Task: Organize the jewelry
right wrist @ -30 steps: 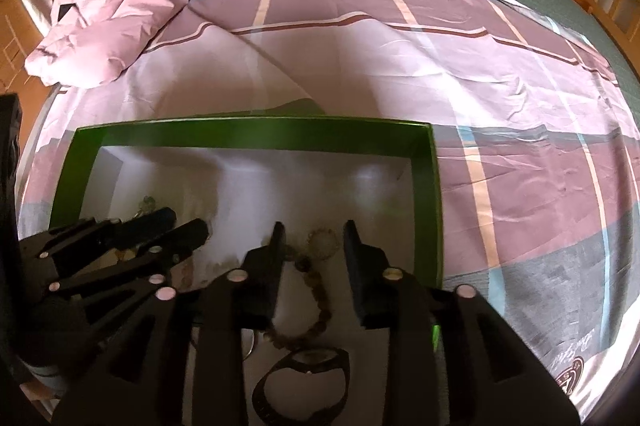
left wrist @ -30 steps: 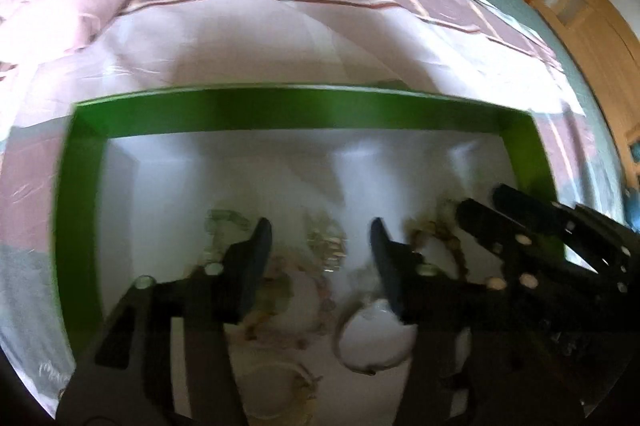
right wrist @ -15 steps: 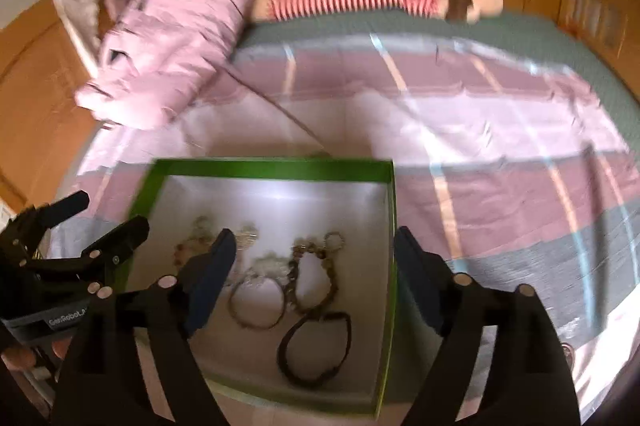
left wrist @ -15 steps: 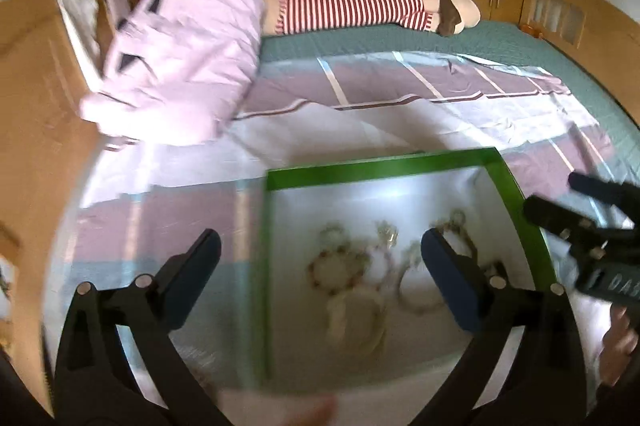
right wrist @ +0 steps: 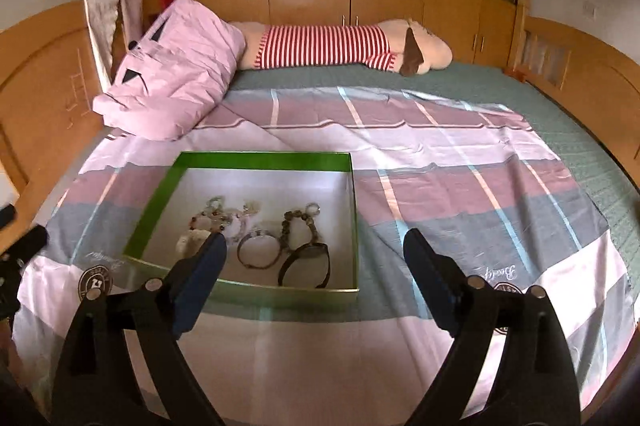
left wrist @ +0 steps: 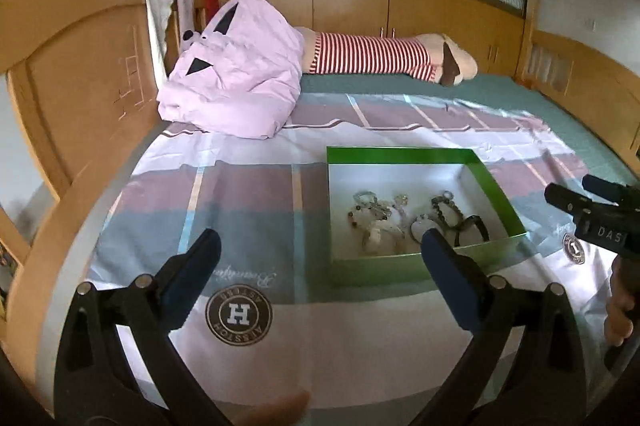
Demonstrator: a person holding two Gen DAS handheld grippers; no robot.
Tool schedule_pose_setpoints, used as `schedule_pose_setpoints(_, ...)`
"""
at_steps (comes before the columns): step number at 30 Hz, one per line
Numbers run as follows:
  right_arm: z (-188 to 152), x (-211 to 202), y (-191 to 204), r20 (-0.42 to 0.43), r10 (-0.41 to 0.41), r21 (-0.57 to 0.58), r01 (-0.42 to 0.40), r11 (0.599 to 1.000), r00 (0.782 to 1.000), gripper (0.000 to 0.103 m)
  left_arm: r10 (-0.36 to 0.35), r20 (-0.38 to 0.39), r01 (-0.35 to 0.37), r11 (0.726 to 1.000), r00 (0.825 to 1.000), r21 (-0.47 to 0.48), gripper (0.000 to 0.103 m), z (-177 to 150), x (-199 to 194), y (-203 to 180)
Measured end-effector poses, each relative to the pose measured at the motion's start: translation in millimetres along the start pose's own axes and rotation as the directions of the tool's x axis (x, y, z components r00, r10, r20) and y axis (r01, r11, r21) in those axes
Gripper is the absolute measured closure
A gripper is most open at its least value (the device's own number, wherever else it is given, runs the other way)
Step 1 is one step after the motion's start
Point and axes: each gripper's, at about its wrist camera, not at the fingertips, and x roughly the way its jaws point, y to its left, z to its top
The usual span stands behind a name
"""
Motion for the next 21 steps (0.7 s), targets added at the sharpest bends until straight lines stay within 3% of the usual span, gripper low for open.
schedule_pose_setpoints(2, -7.3, -5.7, 0.2, -0.007, -0.011, -0.006, 0.011, 1.0, 1.0, 0.013, 0.037, 0.019, -0.036, 0.999, 0.999, -0.021, 0.002, -8.1, -3.4, 1.9)
schedule_pose_setpoints(4, -17.7, -8.0, -3.3, 0.001, -0.01, 0.016, 0.01, 1.0, 1.0, 0.013, 0.009, 0.005, -0.009, 0.999, 1.0, -0.042, 0.002, -16.1, -1.8, 5.3)
schedule_pose_setpoints(6, -30.9, -6.1, -4.7, 0.006, 0.009, 0.033, -0.009, 0.999, 1.0, 0.013, 0.034, 0.003, -0.034, 0.998, 0.999, -0.049, 0.002, -25.1, 0.4, 7.8)
schedule_pose_setpoints(9, -64.8, 16.6, -9.4, -0.073, -0.015, 0.061, 0.02, 0.998, 0.997, 0.013, 0.069, -0.008, -0.069, 0.997, 0.998, -0.028, 0.002, -39.5, 8.0, 6.0)
schedule_pose_setpoints(13, -85.5, 41.5, -9.1, -0.152, -0.054, 0.055, 0.063, 0.996, 0.987, 0.013, 0.051, -0.048, -0.051, 0.999, 0.998, 0.003, 0.002, -47.9, 21.2, 0.2)
schedule_pose_setpoints(21, -83.4, 28.8, -0.8, -0.099, -0.07, 0.045, 0.075, 0.996, 0.993, 0.013, 0.016, -0.064, -0.014, 0.999, 0.998, 0.036, 0.002, -52.6, 26.9, -7.6)
